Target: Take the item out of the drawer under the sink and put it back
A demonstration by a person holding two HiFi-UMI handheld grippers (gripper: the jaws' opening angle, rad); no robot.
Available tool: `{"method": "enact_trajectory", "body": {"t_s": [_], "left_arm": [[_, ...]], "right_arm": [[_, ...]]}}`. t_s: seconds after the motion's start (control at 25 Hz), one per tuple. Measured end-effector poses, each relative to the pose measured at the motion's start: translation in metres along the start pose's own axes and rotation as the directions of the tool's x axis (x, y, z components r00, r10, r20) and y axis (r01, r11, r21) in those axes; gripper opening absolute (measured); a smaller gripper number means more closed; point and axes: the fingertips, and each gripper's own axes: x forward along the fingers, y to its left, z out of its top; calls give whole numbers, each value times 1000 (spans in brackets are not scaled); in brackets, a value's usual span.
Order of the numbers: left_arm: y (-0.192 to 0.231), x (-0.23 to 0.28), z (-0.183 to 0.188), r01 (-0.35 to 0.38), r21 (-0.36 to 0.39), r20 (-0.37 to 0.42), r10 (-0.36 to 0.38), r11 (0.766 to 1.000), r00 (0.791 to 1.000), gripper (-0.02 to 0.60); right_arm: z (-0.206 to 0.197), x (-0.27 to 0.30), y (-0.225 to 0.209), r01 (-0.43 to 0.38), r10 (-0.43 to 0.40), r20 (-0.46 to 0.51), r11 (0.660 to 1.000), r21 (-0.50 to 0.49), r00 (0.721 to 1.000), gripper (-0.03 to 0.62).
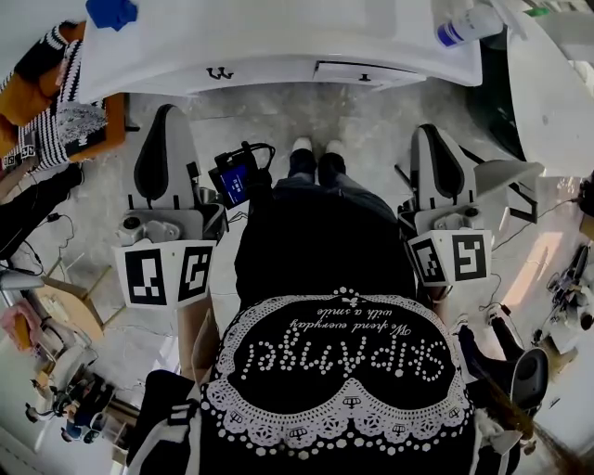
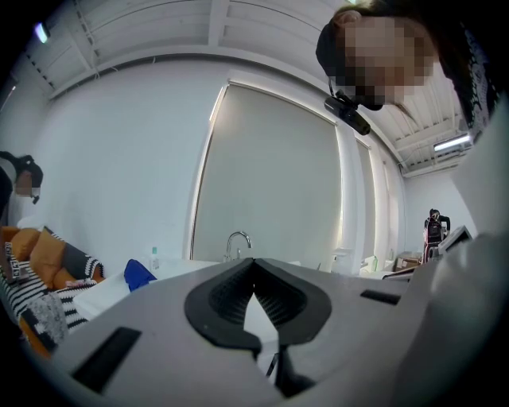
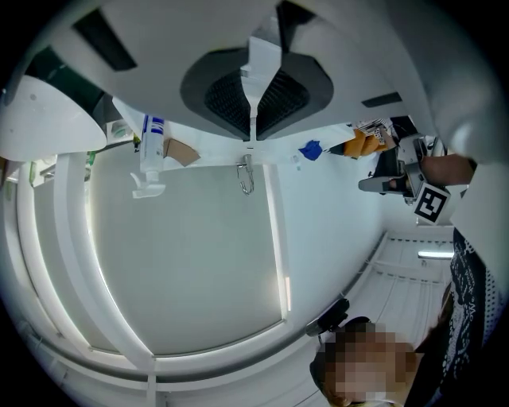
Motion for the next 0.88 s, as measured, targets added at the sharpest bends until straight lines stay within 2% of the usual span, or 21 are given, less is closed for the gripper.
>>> {"method": "enact_trajectory", "body": {"t_s": [0.28,0.64,0.8,0.88], "left_arm": [[-1,-1,-2,1,-13,-12,-2,1000,1000,5],[-1,0,-3,7,-21,-6,-7,1000,1000,4],[-5,-5,-3,17,-30,-2,-17,999,1000,5],[-10,-5,-7,33,-40,-10,-33,999,999,5]], "right_arm": [[-9,1,-2,15,-16,-44,1000,-6,999,21],[-10,2,-6,39,-40,-42,999,-36,998,21],[-14,1,-1,10,-14,-49,998,-67,999,29],[-21,4,3,-26,20,-71,996,-86,997,57]]}}
